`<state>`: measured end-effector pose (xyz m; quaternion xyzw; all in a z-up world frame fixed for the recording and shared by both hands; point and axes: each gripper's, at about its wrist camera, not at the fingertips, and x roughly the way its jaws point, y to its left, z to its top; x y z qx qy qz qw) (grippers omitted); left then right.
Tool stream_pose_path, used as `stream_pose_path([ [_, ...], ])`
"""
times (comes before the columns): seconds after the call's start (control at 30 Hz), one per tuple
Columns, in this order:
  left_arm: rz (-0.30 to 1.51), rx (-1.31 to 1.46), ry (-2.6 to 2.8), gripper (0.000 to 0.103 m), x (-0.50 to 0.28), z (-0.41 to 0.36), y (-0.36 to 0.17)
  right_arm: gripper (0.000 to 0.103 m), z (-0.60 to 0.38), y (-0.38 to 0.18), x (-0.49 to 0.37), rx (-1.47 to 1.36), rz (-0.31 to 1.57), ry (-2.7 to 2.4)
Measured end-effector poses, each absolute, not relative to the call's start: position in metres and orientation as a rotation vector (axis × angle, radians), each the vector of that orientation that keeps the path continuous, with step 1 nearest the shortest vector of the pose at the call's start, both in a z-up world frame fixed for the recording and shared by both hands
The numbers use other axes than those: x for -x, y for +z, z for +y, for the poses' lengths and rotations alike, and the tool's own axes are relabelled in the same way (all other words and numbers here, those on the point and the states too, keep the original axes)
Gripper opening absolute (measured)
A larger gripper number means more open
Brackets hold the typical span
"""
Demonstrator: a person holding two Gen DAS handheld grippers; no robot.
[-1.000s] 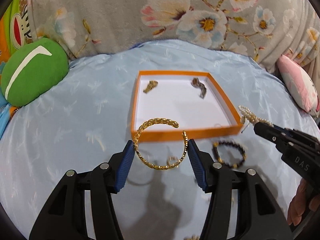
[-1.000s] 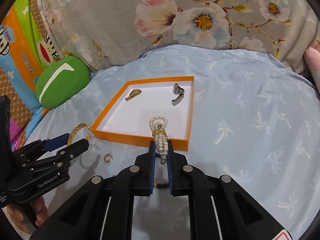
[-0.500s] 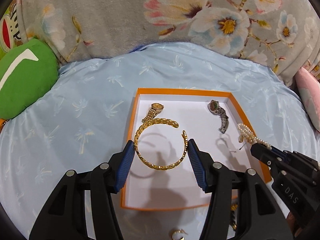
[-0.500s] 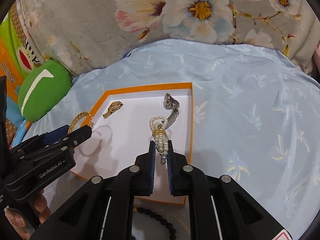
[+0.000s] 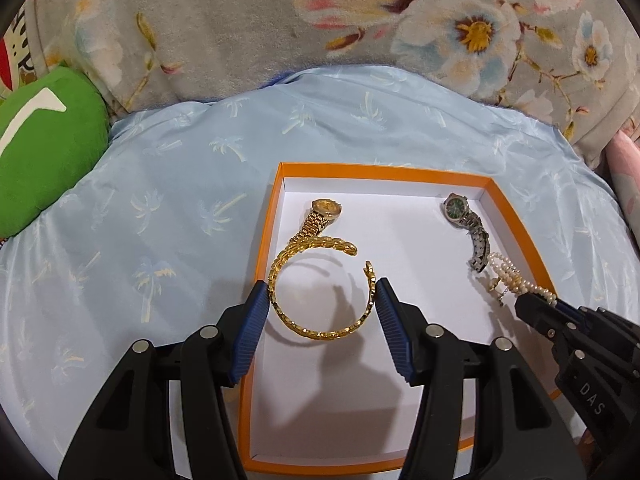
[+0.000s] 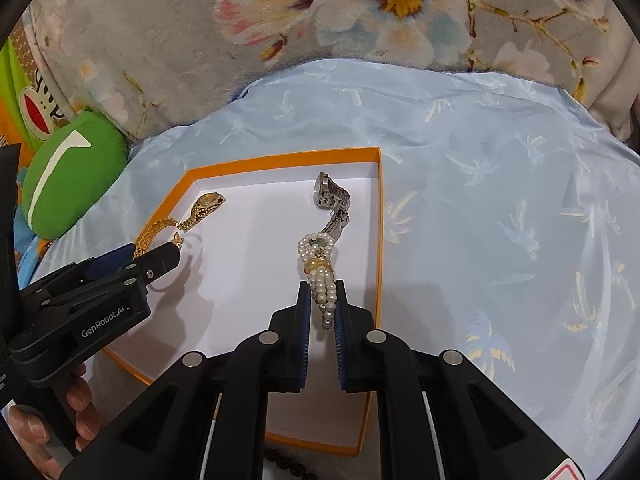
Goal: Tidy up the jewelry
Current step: 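Lower the pearl bracelet into the box with the right tool while the left tool places the gold bangle there, then withdraw both tools from the box and move the right tool toward the black bead bracelet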
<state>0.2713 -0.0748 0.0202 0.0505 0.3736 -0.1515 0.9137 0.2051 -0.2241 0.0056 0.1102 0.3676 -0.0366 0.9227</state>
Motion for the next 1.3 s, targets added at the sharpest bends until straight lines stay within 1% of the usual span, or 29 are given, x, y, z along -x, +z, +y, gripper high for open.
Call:
stream_pose_path([
  [0.4,0.749,-0.123,-0.310,0.054,-0.268,-0.078,0.017,0.012,-0.225,0.006,-0.205,-0.226,0.748,-0.068],
  [0.5,0.747,-0.122,-0.312,0.057,-0.267,-0.078,0.017,0.013,-0.225,0.007,-0.204,-0.230,0.745,-0.062],
  [0.67,0.746,-0.115,-0.316,0.058,-0.266,-0.077,0.017,0.020,-0.223,0.008,-0.204,-0.226,0.739,-0.043],
  [0.9,0.734,-0.091,-0.316,0.058,-0.264,-0.073,0.021,0.022,-0.224,0.009,-0.201,-0.233,0.720,-0.039],
  [1.0,0.713,-0.081,-0.318,0.058,-0.262,-0.071,0.025,0.025,-0.224,0.010,-0.199,-0.234,0.711,-0.034],
  [1.07,0.709,-0.066,-0.323,0.058,-0.261,-0.068,0.027,0.033,-0.223,0.012,-0.195,-0.229,0.698,-0.041],
  [1.1,0.703,-0.060,-0.316,0.058,-0.260,-0.066,0.029,0.034,-0.224,0.013,-0.193,-0.227,0.689,-0.044],
  [1.3,0.684,-0.008,-0.291,0.058,-0.248,-0.047,0.034,0.034,-0.232,0.017,-0.178,-0.258,0.657,-0.053],
])
